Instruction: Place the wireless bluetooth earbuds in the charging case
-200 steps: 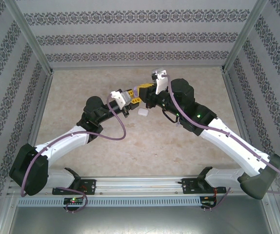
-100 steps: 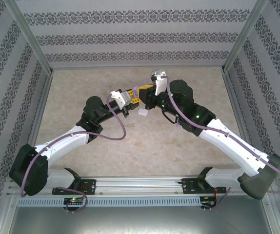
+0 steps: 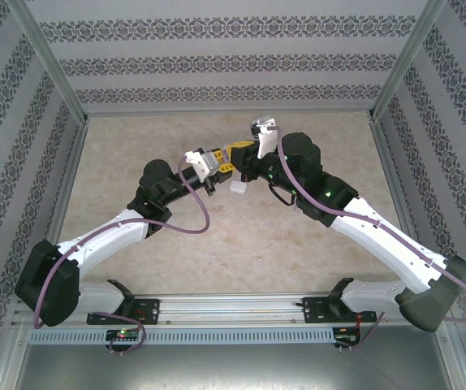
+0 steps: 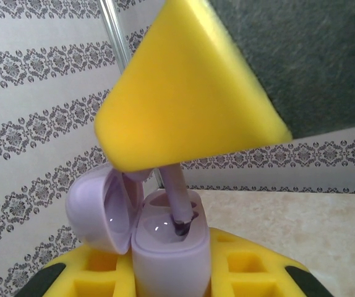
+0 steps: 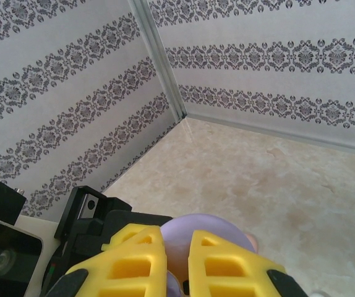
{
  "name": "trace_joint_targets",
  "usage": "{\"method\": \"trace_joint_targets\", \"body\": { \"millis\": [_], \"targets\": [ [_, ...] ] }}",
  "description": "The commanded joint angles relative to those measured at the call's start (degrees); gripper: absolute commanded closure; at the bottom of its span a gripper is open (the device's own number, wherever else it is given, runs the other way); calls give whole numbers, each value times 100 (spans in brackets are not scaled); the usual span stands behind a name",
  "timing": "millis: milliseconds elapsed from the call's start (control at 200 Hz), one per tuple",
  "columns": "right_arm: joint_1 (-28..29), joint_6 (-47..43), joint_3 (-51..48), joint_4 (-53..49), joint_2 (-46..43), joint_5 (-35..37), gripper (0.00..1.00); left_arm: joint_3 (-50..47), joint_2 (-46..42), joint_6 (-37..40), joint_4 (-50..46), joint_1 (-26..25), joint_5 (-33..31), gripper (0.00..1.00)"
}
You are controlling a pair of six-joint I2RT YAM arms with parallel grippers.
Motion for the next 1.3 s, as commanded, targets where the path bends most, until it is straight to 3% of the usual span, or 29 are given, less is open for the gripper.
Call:
{"method": "trace_joint_targets", "body": {
  "millis": [0,245,555,615,729,804,944,1134,1299],
  "targets": [
    [6,-179,-190,-21,63,79,90,238,-242,12,171,-104,152,100],
    [-71,-224,-373,-34,-102,260,90,251,-307,50,83,-104,141,100],
    [-59,-672,-210,-334,79,-692,88,279,-282,-62,140,-104,114,100],
    [-59,-607,-183,-377,82,-578,80,305,-263,-87,105,-105,106,100],
    [-118,-383,-42,-379,-15,-240,48,314,-215,-174,100,-107,46,100],
    [-211,-192,159,-475,-125,-80,37,315,-191,-229,107,-105,-11,100],
    [-574,262,341,-590,-518,48,29,204,-164,-308,270,-104,-193,100],
    [-1509,1029,283,-1183,-914,13,28,51,-166,-377,453,-104,-405,100],
    [-2268,1477,19,-2119,-585,131,27,-5,-192,-471,505,-104,-701,100]
  ]
}}
